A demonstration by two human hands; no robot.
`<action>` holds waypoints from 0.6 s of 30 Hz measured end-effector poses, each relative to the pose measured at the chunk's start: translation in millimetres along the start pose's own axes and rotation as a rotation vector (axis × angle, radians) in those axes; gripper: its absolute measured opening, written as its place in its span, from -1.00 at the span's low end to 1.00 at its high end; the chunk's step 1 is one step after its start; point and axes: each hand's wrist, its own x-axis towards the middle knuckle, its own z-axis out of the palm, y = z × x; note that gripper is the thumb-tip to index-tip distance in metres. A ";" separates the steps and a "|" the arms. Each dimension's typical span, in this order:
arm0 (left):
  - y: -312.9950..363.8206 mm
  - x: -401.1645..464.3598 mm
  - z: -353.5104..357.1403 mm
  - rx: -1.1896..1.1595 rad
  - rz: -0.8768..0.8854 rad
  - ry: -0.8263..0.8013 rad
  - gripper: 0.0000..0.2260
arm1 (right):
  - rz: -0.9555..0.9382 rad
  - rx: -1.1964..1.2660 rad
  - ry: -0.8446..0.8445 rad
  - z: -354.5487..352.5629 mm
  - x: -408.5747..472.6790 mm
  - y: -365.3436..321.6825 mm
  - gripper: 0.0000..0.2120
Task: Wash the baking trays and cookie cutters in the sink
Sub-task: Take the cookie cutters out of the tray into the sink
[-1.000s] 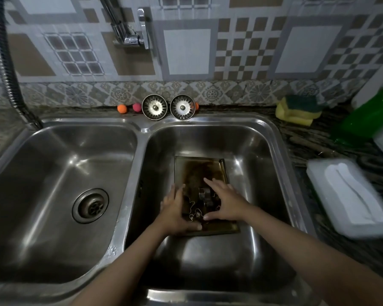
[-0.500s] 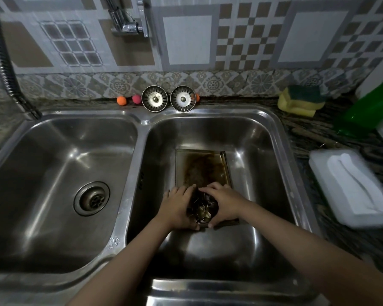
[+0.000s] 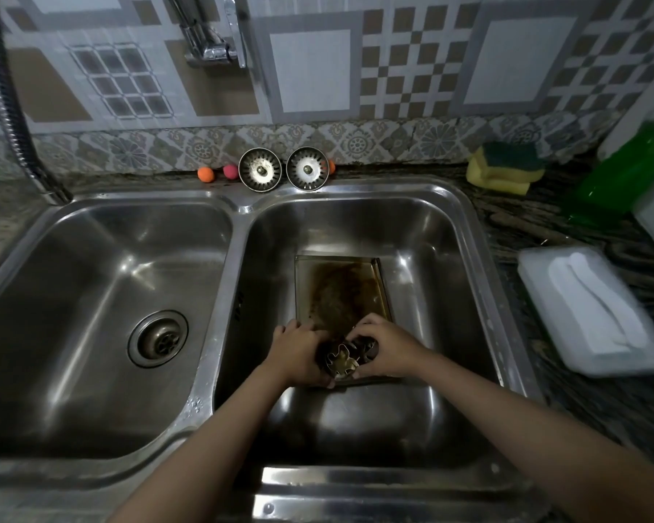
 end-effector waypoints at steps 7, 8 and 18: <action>4.8 -2.9 1.4 -0.081 -0.048 -0.025 -0.30 | 0.020 0.026 0.054 -5.5 -10.4 1.0 -0.42; 7.1 -3.3 1.8 -0.083 -0.051 -0.027 -0.30 | 0.026 0.029 0.069 -9.0 -12.8 1.5 -0.42; 19.6 -4.3 3.3 -0.077 -0.041 -0.031 -0.44 | 0.064 -0.007 0.146 -37.5 -35.3 1.9 -0.42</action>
